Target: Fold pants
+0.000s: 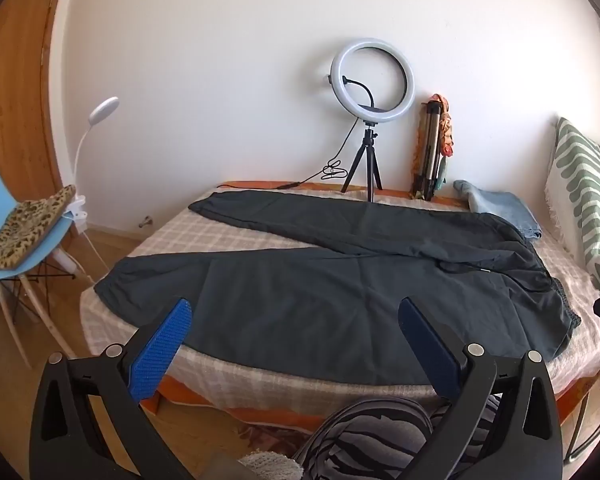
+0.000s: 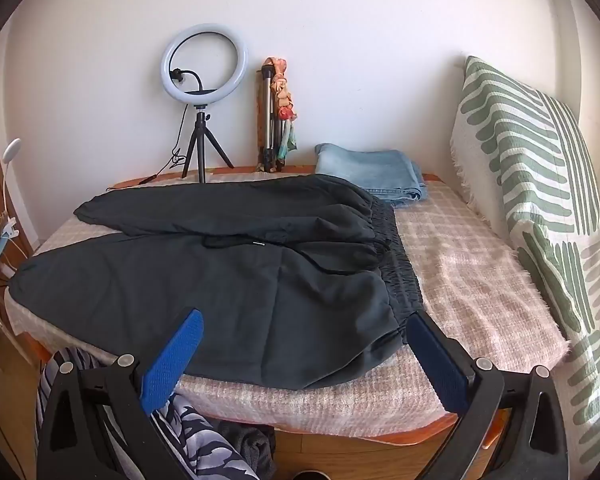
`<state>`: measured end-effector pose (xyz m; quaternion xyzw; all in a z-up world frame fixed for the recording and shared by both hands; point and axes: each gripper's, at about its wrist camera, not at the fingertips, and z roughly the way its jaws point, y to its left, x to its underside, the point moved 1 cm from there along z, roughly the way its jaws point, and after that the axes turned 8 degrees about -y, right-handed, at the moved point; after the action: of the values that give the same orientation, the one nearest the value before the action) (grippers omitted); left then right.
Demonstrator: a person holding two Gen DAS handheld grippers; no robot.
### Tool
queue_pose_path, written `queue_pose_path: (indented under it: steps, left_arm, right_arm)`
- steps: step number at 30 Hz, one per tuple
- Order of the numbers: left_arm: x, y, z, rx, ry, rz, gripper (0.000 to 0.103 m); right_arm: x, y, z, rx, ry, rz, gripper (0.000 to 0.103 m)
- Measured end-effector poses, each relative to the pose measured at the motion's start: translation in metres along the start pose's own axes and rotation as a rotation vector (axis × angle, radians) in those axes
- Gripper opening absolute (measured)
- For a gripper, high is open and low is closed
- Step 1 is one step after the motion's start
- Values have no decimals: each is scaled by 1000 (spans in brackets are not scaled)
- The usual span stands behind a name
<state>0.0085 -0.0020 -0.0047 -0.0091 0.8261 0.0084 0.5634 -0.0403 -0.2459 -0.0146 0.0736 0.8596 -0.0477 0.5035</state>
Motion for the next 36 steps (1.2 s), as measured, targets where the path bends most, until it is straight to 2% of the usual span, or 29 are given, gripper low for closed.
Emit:
queue_pose_path:
  steps: [14,36]
  left_arm:
    - [-3,-4,-9,21,-14,-10,103]
    - [-5,12,-9,13,-36,-54,103]
  right_arm:
    - [0,8,-10,6,-28,-1,103]
    - [-10,13,-15,32,-59,3,103]
